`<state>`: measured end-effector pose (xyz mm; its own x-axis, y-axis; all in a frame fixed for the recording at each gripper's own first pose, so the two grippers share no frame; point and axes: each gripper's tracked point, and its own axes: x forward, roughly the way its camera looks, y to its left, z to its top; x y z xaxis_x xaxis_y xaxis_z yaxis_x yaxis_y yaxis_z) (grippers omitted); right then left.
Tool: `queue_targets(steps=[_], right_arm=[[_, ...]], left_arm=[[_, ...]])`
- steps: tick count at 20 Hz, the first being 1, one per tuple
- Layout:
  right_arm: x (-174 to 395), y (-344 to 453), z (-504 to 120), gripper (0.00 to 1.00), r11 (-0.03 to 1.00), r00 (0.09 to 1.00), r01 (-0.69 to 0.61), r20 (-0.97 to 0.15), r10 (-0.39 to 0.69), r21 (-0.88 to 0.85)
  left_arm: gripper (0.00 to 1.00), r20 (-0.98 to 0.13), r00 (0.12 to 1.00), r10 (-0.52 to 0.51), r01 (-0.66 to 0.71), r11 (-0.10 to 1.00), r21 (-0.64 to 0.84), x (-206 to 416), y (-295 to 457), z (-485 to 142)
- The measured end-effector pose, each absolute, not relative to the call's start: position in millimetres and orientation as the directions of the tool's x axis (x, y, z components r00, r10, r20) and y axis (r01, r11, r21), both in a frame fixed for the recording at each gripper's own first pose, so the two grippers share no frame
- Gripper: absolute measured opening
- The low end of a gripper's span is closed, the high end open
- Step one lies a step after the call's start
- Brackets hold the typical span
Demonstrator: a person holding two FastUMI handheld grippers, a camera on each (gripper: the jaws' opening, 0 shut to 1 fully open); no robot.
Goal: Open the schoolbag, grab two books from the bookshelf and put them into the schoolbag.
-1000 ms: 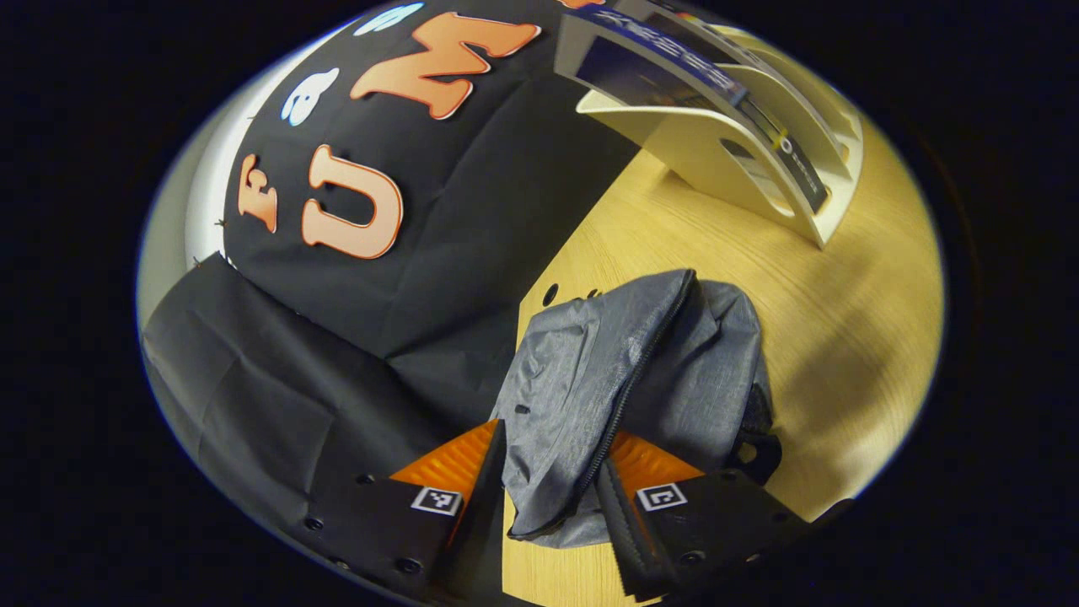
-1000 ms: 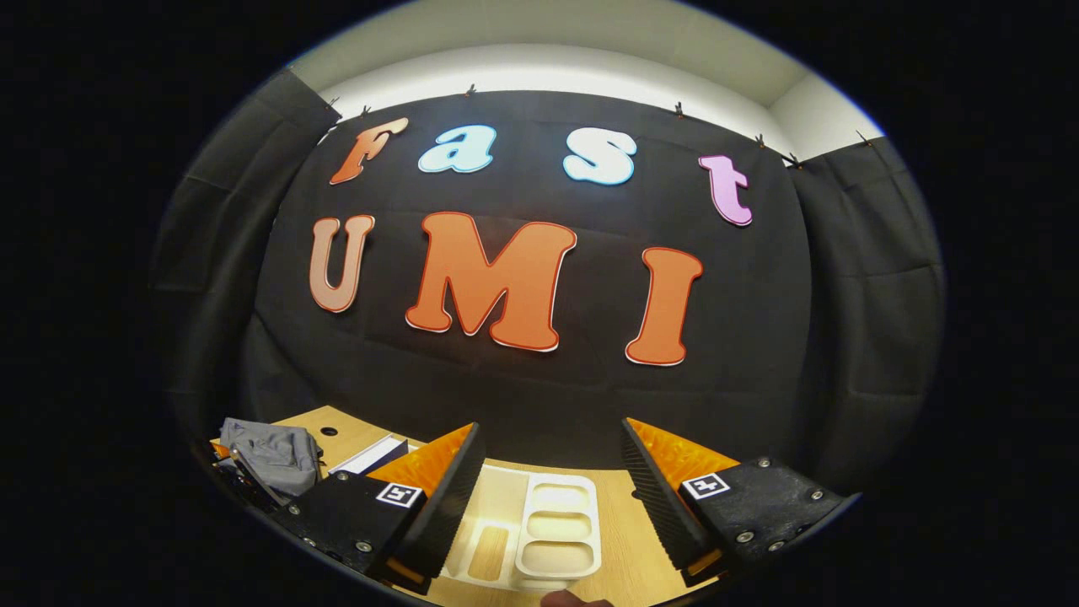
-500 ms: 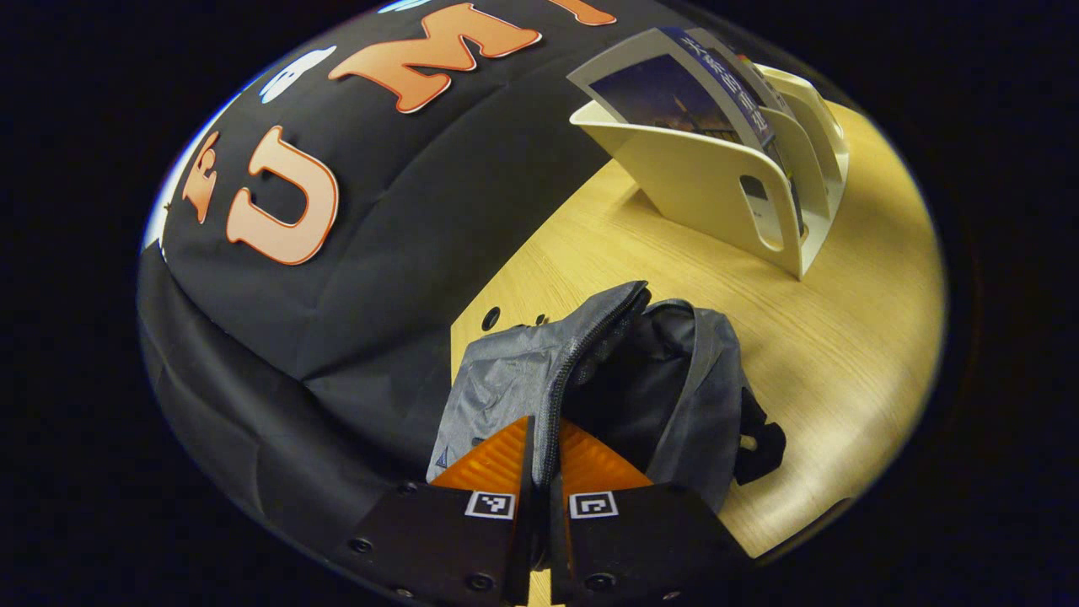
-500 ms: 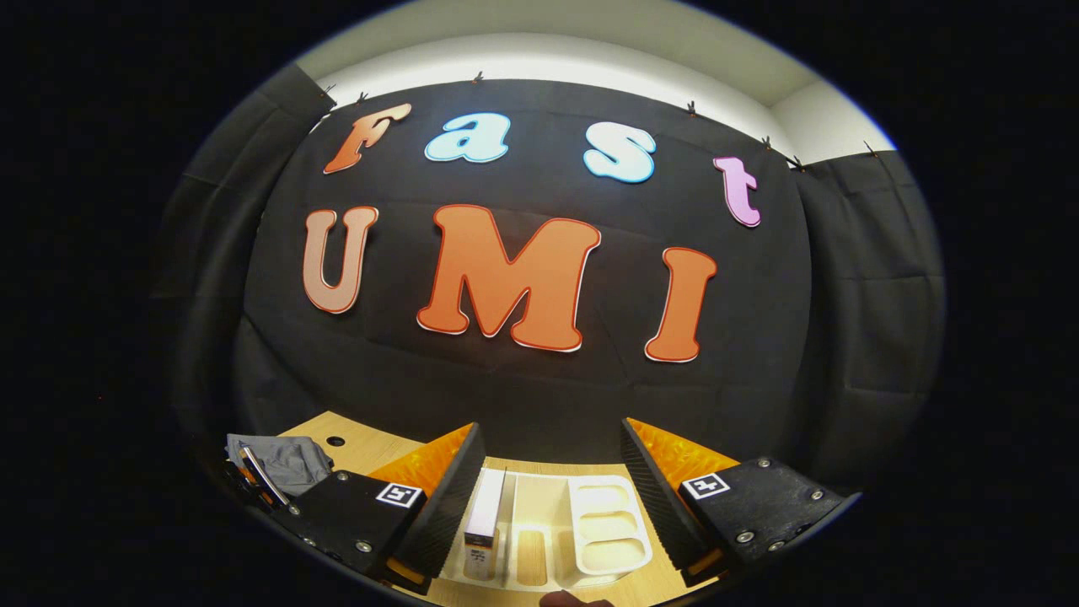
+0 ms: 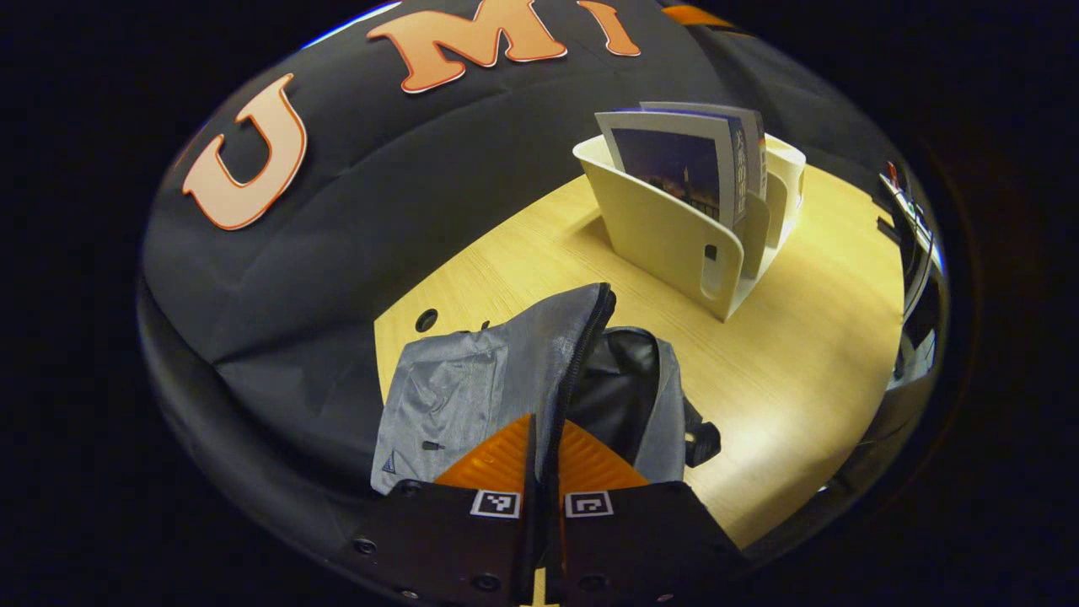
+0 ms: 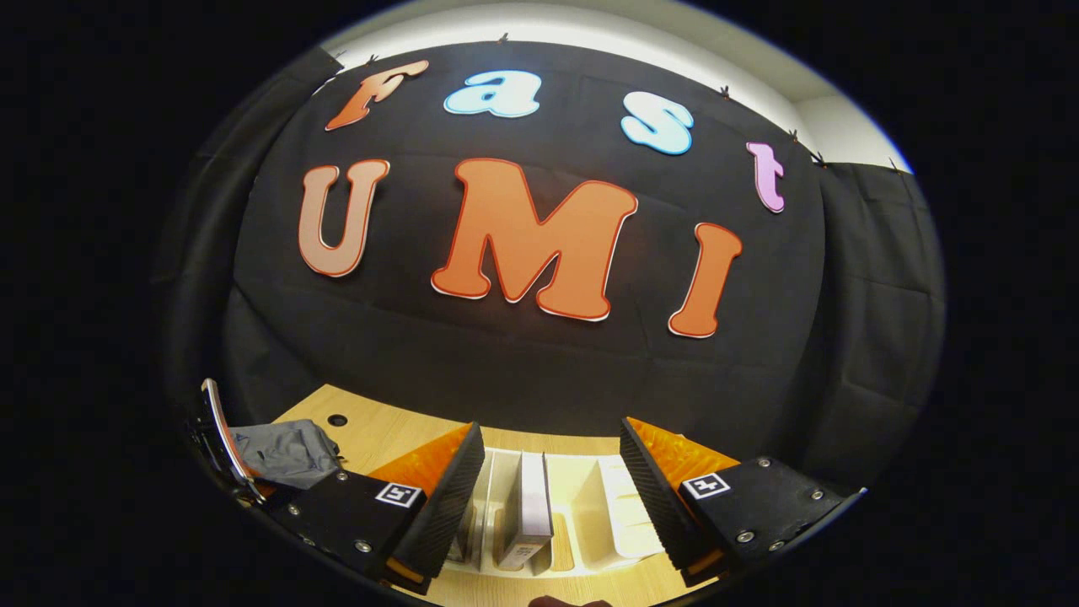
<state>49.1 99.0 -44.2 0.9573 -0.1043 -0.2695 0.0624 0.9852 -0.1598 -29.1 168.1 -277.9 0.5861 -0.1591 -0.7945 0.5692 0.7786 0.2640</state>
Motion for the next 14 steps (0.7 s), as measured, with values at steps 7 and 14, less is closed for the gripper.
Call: queue_targets(steps=[7,14], right_arm=[[63,122,-73,0.96,0.983,0.9,-0.026,-0.432,-0.057,-0.183],[78,144,-98,0.97,0.975,0.809,-0.151,-0.588,0.026,-0.164]], left_arm=[[0.05,-0.828,0.507,-0.241,0.611,0.778,0.148,-32,158,-240],[0.05,-0.843,0.43,-0.325,0.59,0.807,-0.011,-33,151,-197]])
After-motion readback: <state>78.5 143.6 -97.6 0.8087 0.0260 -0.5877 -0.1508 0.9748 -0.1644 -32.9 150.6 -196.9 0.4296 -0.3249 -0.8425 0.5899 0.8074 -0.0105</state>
